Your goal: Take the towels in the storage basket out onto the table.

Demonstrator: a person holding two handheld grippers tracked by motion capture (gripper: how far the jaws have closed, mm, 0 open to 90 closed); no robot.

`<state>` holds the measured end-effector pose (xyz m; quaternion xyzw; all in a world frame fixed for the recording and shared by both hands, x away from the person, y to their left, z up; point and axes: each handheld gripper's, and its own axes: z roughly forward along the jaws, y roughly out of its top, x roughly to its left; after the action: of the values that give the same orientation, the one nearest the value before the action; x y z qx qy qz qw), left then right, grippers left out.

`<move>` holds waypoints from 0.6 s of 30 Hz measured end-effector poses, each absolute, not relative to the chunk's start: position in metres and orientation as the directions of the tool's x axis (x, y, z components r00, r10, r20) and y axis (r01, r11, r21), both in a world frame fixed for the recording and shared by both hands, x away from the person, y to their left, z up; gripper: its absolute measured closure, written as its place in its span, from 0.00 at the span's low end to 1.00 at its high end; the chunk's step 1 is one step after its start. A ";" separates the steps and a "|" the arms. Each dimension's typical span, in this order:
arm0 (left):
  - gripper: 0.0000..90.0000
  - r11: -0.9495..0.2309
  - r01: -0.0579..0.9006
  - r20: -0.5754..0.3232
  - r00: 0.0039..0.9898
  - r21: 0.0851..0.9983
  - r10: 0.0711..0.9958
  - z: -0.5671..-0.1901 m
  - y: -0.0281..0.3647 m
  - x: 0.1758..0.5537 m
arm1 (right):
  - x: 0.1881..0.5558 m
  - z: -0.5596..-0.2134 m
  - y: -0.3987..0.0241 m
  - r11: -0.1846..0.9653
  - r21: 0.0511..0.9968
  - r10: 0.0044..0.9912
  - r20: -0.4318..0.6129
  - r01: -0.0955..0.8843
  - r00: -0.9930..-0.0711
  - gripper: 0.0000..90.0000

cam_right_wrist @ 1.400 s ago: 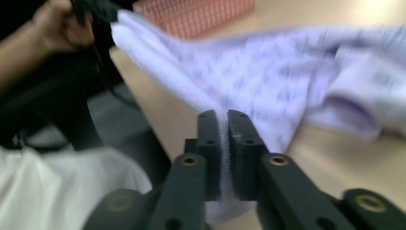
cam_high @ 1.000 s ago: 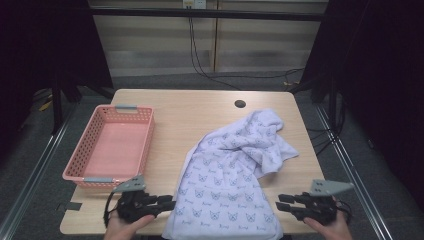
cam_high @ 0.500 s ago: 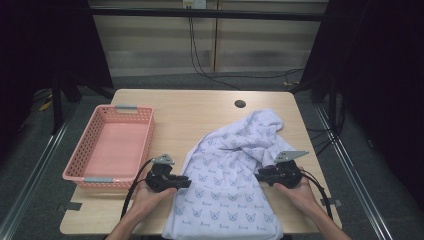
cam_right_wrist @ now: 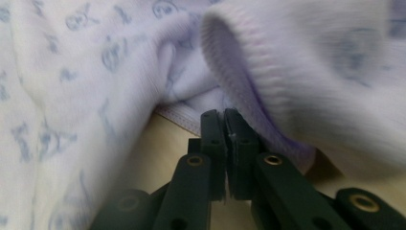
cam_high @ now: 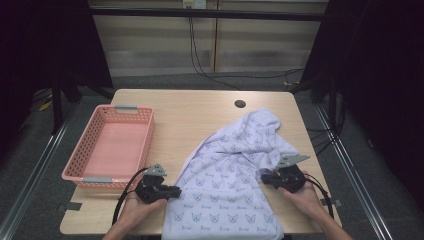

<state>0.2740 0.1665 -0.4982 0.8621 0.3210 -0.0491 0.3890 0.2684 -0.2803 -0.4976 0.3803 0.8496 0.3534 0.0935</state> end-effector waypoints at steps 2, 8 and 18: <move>0.95 -0.500 0.590 -0.344 0.795 0.634 0.500 -0.498 0.169 0.268 | 0.258 -0.496 -0.297 0.439 0.666 0.732 0.124 0.604 -0.669 0.99; 1.00 -0.534 0.595 -0.390 0.801 0.600 0.454 -0.497 0.174 0.247 | 0.246 -0.482 -0.353 0.302 0.725 0.820 0.133 0.619 -0.556 0.99; 0.84 -0.448 0.558 -0.379 0.819 0.698 0.430 -0.484 0.157 0.261 | 0.231 -0.471 -0.338 0.282 0.769 0.768 0.178 0.574 -0.616 0.79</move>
<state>0.2608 0.1567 -0.4842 0.8478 0.2915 -0.0735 0.4369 0.2315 -0.3377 -0.4710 0.4232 0.7925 0.4240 0.1141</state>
